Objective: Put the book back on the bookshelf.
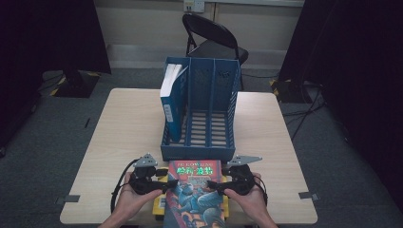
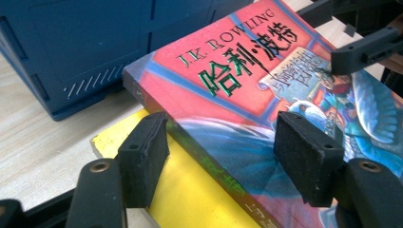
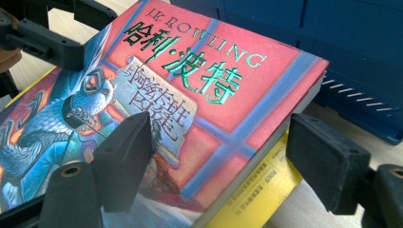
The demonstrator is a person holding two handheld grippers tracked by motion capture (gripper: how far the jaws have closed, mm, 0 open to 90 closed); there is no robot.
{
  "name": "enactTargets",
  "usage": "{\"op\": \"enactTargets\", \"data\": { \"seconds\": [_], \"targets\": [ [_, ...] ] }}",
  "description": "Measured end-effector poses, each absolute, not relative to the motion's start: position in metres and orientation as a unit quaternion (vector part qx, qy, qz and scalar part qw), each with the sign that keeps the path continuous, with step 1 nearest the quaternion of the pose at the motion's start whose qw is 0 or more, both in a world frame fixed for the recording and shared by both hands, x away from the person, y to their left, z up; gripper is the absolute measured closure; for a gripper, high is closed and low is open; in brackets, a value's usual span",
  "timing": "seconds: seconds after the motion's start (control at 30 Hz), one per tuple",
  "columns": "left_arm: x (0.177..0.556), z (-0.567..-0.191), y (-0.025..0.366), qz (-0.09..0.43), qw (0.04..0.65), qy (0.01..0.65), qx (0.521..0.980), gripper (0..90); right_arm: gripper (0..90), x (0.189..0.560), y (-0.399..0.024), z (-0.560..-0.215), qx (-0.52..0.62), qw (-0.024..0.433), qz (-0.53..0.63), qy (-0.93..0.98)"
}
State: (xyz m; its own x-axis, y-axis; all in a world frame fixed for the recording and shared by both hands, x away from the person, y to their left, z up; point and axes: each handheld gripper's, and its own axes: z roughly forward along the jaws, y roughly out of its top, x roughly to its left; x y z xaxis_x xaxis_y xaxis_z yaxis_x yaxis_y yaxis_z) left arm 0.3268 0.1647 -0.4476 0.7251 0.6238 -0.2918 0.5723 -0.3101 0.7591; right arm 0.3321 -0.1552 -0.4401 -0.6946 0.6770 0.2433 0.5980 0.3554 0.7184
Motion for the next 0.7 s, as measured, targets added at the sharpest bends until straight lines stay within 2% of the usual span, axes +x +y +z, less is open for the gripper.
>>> {"op": "enactTargets", "data": {
  "seconds": [0.27, 0.37, 0.43, 0.47, 0.53, 0.7],
  "targets": [
    [0.327, -0.449, 0.166, 0.026, 0.462, 0.364, 0.808, 35.3, 25.0, 0.328, -0.154, -0.442, 0.405, 0.050, 0.422, 0.809],
    [0.327, -0.450, 0.167, 0.026, 0.465, 0.362, 0.808, 35.1, 33.6, 0.329, -0.157, -0.442, 0.415, 0.046, 0.430, 0.801],
    [0.327, -0.450, 0.167, 0.027, 0.466, 0.362, 0.807, 35.1, 47.3, 0.331, -0.165, -0.442, 0.421, 0.039, 0.445, 0.790],
    [0.327, -0.450, 0.167, 0.027, 0.466, 0.362, 0.807, 35.1, 47.3, 0.331, -0.165, -0.442, 0.421, 0.039, 0.445, 0.790],
    [0.326, -0.450, 0.166, 0.030, 0.467, 0.364, 0.805, 34.9, 60.3, 0.333, -0.176, -0.440, 0.425, 0.015, 0.476, 0.770],
    [0.326, -0.451, 0.167, 0.031, 0.471, 0.362, 0.803, 34.8, 60.6, 0.326, -0.169, -0.440, 0.408, -0.010, 0.477, 0.779]
  ]
}}
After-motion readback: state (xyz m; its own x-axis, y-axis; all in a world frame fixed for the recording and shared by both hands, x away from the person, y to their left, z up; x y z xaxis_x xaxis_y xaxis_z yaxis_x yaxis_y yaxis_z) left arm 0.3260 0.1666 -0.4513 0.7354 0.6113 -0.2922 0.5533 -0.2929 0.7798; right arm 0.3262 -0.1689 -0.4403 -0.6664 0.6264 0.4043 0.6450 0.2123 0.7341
